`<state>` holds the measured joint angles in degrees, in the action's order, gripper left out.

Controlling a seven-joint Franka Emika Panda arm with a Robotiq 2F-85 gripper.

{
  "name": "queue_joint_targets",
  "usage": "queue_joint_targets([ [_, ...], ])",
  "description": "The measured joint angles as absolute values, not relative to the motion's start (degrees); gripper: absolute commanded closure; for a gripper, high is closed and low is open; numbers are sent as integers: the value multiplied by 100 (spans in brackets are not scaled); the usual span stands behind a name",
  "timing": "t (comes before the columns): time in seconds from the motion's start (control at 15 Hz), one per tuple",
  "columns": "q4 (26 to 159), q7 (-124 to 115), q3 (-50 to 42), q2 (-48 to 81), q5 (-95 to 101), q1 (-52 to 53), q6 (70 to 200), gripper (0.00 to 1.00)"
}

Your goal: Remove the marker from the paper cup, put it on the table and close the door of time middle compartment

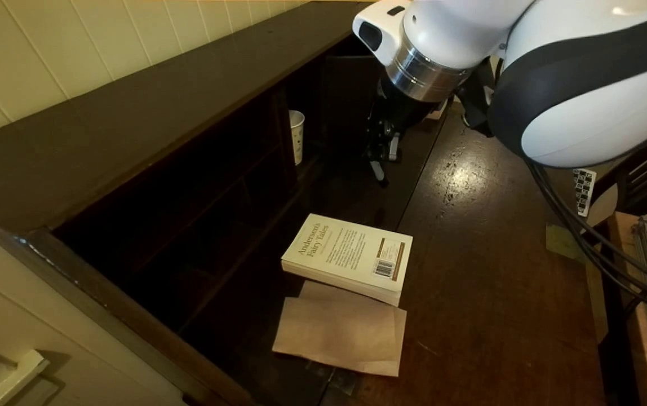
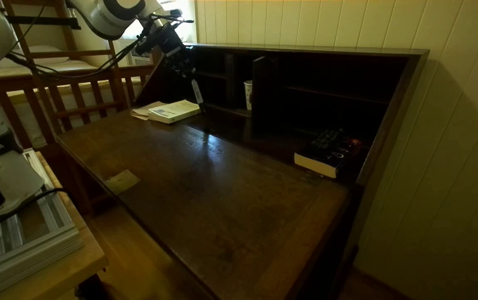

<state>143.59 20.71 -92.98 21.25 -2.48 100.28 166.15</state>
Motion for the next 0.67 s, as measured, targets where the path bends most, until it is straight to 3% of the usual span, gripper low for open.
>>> queue_joint_targets([
  [0.67,14166,2136,-8520,2127,-246,9247,16398,95],
])
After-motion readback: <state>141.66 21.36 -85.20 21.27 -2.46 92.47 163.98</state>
